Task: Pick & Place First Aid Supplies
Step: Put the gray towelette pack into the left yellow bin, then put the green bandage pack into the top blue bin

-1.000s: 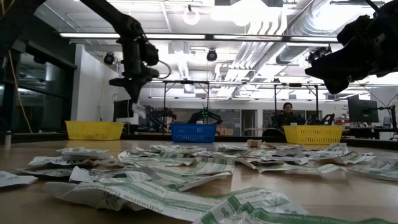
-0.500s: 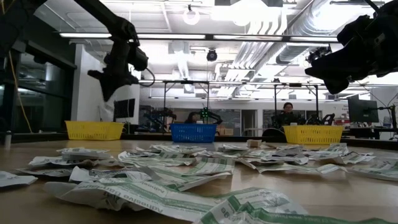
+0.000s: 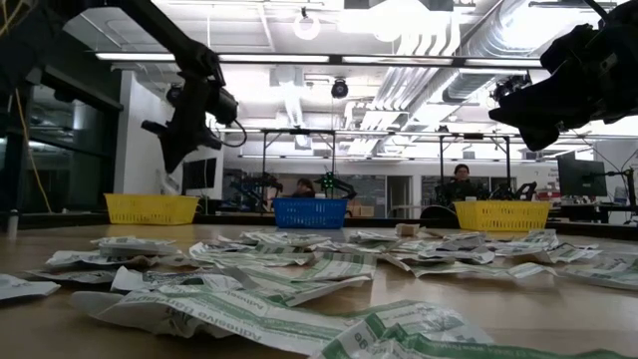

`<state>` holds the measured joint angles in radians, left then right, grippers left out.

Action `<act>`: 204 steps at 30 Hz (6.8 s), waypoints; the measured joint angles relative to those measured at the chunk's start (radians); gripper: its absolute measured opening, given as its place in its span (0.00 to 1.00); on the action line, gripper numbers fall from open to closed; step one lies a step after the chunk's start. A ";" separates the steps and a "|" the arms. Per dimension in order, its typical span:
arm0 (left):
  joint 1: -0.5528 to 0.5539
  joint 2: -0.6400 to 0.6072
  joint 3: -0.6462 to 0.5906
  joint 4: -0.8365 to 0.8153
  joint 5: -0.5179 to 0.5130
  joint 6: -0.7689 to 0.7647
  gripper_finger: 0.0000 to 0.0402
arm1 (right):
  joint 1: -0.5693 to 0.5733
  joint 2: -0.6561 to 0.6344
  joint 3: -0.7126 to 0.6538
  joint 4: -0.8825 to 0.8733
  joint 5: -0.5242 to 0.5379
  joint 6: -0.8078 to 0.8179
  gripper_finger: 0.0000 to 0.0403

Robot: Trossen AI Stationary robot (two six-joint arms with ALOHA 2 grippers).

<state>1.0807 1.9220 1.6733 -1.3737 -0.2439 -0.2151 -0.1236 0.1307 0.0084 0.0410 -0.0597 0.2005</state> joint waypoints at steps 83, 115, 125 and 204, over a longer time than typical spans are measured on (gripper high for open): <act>-0.652 0.045 -0.481 0.688 0.865 0.264 0.41 | 0.000 0.000 0.000 0.000 0.000 0.000 0.32; -0.676 0.103 -0.481 0.619 0.942 0.296 0.42 | 0.000 0.000 0.000 0.000 0.000 0.000 0.32; -0.676 0.104 -0.482 0.585 0.941 0.297 0.41 | 0.000 0.000 0.000 0.000 0.000 0.000 0.32; -0.256 -0.022 -0.331 1.091 0.705 -0.499 0.00 | 0.000 0.000 0.000 0.000 0.000 0.000 0.32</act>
<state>0.8242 1.8999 1.3426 -0.2832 0.4606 -0.7144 -0.1235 0.1307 0.0083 0.0414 -0.0600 0.2005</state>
